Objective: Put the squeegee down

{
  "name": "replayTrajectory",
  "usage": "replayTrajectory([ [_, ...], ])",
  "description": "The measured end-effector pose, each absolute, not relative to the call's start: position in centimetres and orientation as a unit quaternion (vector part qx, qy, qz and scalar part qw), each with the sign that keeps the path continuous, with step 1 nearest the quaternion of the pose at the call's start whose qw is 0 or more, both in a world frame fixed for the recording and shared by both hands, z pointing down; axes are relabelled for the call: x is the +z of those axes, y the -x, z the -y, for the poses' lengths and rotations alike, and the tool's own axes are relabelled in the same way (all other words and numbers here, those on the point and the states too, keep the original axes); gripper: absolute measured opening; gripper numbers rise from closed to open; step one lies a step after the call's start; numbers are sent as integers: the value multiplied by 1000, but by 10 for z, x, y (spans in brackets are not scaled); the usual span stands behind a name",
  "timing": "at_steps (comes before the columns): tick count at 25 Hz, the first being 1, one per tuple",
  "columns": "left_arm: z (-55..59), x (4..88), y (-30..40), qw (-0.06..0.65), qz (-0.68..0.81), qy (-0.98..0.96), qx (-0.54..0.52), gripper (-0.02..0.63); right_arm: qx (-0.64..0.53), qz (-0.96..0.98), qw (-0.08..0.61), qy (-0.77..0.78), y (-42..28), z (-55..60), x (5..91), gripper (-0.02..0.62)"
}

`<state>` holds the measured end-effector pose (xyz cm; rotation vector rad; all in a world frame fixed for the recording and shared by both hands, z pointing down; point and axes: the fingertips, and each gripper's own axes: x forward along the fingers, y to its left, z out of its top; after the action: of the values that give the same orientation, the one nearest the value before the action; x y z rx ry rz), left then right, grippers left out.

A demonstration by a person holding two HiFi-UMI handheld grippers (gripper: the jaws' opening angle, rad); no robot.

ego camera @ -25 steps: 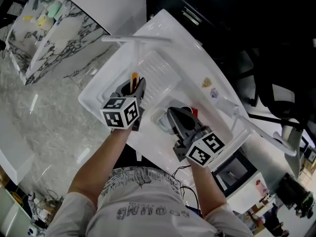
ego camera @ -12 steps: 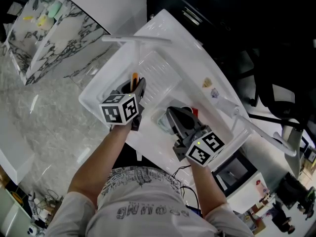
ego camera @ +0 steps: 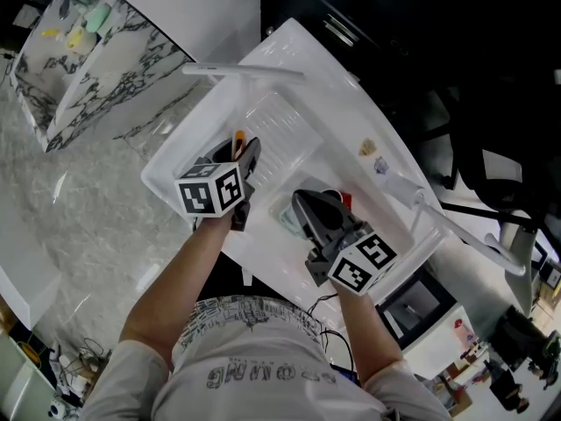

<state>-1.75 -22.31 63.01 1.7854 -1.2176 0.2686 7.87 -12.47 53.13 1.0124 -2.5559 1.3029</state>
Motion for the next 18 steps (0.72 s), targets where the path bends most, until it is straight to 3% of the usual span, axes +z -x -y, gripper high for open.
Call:
replayTrajectory([
  [10, 223, 631, 20, 471, 489, -725, 115, 233, 426, 842, 53, -327, -72, 124, 530, 8],
  [18, 226, 624, 33, 459, 501, -725, 111, 242, 424, 843, 53, -328, -67, 126, 527, 8],
])
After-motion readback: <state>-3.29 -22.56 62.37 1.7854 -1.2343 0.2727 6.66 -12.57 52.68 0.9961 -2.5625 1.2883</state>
